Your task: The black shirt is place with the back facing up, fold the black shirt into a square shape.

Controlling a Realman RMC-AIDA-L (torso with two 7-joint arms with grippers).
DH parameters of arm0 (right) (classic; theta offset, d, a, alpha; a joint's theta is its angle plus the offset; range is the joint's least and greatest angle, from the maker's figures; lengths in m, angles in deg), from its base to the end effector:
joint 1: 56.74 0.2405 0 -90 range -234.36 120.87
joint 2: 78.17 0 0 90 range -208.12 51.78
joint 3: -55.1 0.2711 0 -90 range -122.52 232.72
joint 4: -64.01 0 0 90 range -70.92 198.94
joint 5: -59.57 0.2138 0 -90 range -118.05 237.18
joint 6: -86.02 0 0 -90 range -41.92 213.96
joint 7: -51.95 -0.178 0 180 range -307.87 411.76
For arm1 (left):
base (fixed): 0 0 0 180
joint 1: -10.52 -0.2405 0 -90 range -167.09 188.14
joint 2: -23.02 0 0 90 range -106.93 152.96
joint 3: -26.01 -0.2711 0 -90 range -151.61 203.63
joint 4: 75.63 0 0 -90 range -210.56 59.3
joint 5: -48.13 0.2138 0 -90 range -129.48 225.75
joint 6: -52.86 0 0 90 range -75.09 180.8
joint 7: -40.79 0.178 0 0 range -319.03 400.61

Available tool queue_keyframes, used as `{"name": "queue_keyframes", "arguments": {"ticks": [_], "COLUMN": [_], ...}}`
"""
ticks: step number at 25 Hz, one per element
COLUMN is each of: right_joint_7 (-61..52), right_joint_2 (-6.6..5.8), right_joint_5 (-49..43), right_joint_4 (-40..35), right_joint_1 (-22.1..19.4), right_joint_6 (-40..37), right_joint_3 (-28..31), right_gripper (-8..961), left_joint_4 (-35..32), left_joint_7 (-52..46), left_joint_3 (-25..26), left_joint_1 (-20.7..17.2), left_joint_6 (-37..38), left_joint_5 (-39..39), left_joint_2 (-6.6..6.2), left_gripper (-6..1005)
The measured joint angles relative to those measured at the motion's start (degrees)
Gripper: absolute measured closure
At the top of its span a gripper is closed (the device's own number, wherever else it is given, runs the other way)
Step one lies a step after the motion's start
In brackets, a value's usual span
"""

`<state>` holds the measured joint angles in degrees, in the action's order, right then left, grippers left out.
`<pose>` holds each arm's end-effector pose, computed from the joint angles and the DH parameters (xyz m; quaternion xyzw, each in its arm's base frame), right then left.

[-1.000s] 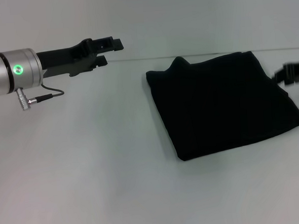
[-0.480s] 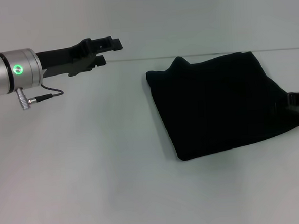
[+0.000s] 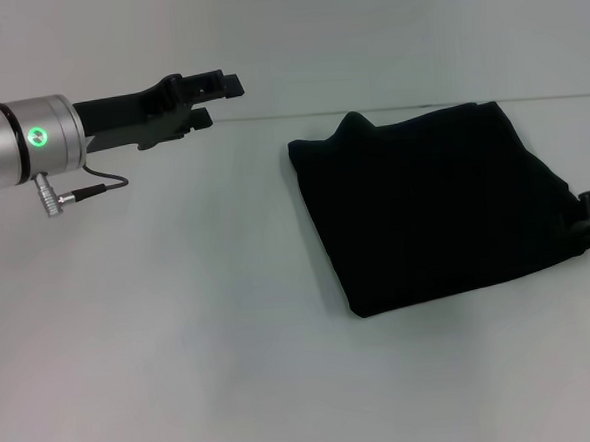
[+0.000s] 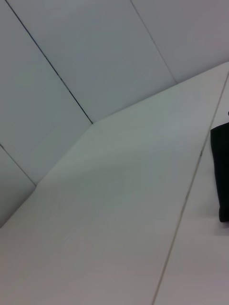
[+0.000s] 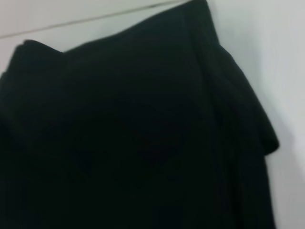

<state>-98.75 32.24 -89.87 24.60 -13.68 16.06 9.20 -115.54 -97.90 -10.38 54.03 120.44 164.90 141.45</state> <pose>0.3179 0.4402 0.0240 -0.7444 0.6126 -0.0141 0.2654 -0.2134 0.4669 -0.0030 -0.7283 -0.5870 -0.3122 0.1660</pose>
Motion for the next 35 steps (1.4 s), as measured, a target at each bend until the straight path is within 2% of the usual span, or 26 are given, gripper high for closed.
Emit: {"name": "queue_keyframes", "arguments": {"ticks": [2,13,19,27,33,35], "right_joint_7": [-0.04,0.15,0.79,1.16,0.97,0.71], "right_joint_2": [0.06,2.06,2.22,2.27,1.41,1.09], "right_joint_5": [-0.99,-1.21,-1.05,-0.94,-0.56,-0.7], "right_joint_4": [-0.03,-0.04,0.08,0.02,-2.86,-4.69], "right_joint_1": [0.0,-0.09,-0.24,-0.25,-0.4,-0.51], "right_joint_6": [0.15,3.04,2.82,1.66,-0.43,-1.35], "right_joint_3": [0.16,0.97,4.26,4.51,4.58,4.58], "right_gripper": [610,610,650,859,941,940], "left_joint_4": [0.0,0.0,0.0,0.0,0.0,0.0], "left_joint_7": [0.0,0.0,0.0,0.0,-0.01,-0.04], "left_joint_3": [0.0,0.0,0.0,0.0,0.0,0.0], "left_joint_1": [0.0,0.11,-0.05,-0.09,-0.19,-0.19], "left_joint_6": [0.01,-0.06,-0.08,-0.09,0.01,0.09], "left_joint_5": [0.0,0.0,0.0,0.0,0.0,0.0], "left_joint_2": [0.01,0.07,-0.07,-0.04,-0.04,-0.04], "left_gripper": [247,246,246,246,247,247]}}
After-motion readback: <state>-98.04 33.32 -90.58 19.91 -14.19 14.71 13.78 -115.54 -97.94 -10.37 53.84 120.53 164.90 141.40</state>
